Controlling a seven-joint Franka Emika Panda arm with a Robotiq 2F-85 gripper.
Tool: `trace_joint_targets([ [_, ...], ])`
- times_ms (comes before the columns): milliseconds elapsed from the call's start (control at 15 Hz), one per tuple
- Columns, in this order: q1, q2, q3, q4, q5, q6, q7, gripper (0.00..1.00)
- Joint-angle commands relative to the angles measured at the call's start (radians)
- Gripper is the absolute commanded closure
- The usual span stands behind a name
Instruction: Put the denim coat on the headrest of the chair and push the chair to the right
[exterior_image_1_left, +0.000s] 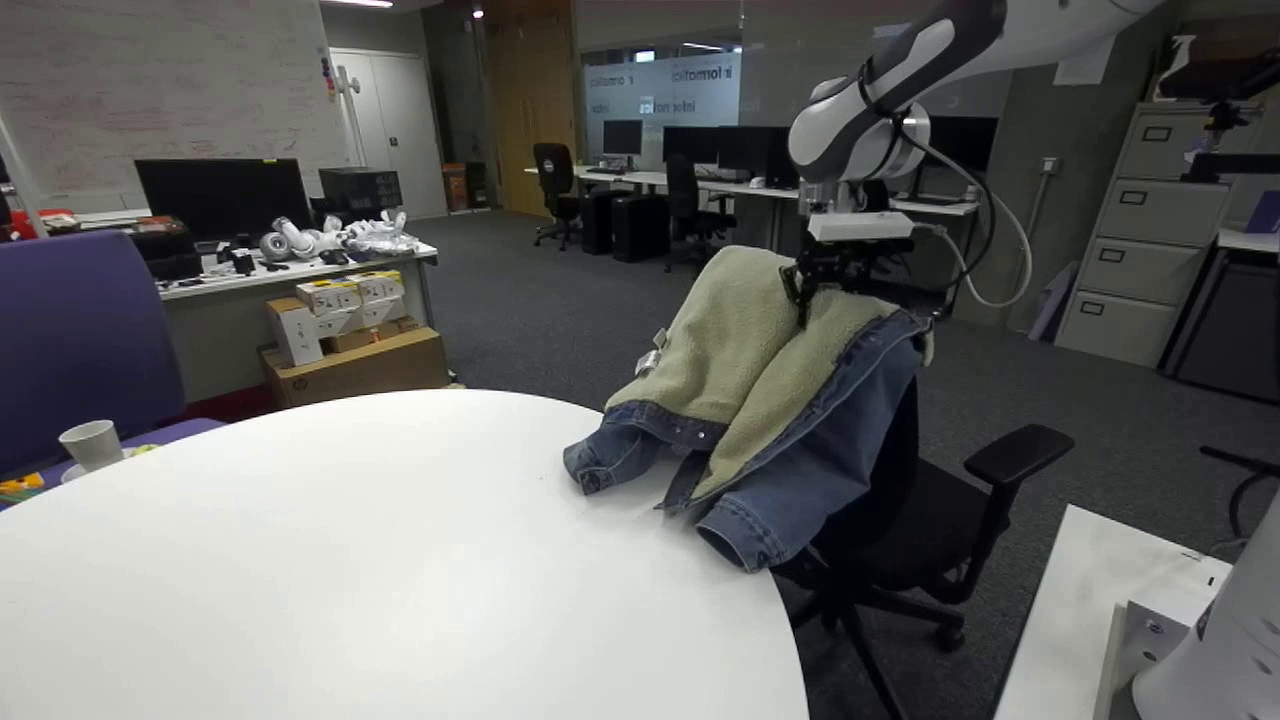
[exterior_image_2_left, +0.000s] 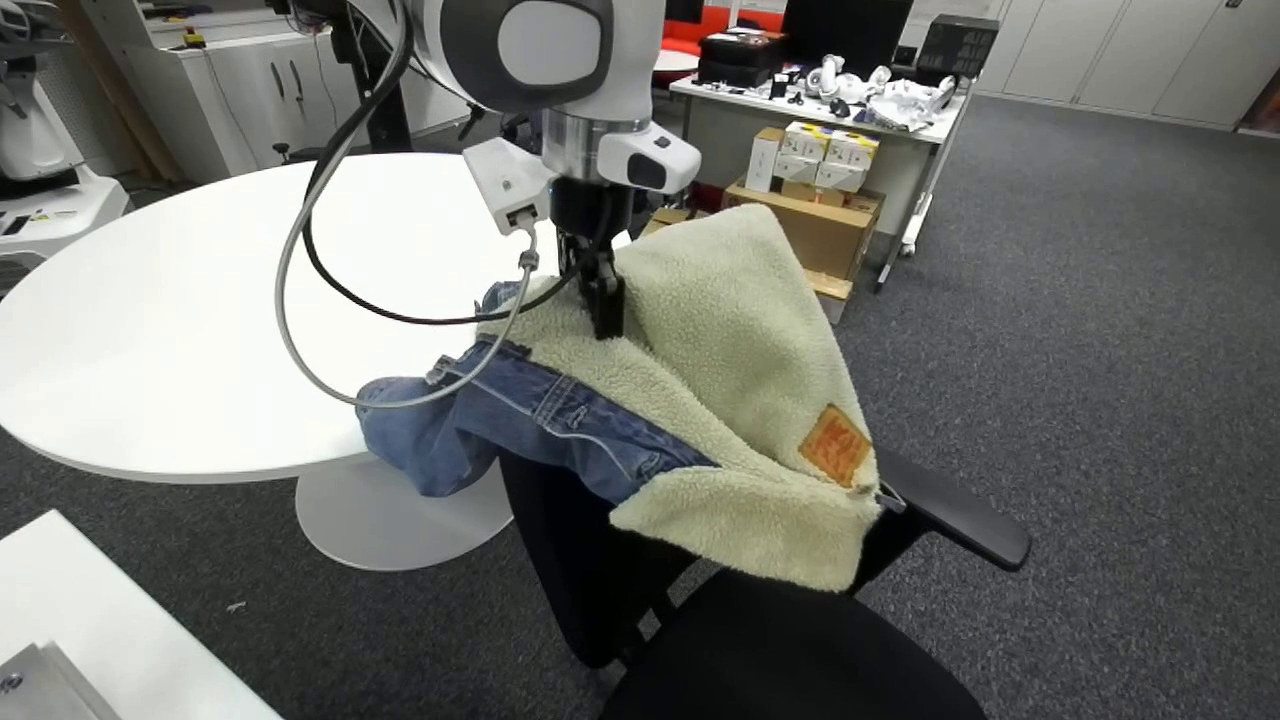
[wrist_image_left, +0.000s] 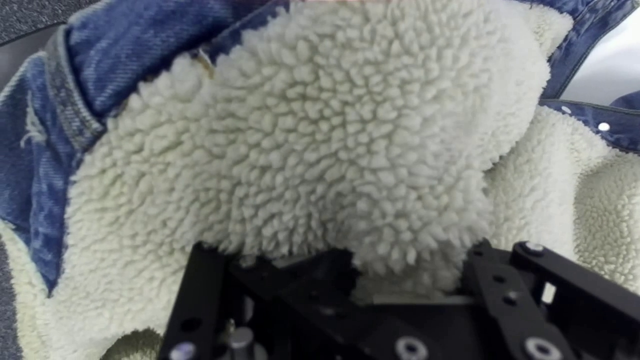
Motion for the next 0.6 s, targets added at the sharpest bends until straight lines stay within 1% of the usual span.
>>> trace_joint_targets([
  [0,-0.069,0.056,-0.063,0.011,-0.11,0.075,0.038,0.85],
  [267,-0.108,0.096,-0.103,0.042,-0.143,0.107,0.043,0.85],
  [333,-0.119,0.119,-0.114,0.065,-0.143,0.113,0.046,0.85],
  [400,-0.133,0.152,-0.12,0.103,-0.119,0.103,0.051,0.85],
  [467,-0.16,0.205,-0.102,0.177,0.003,0.047,0.019,0.85],
  [533,-0.161,0.199,-0.072,0.195,0.086,0.021,0.007,0.85],
])
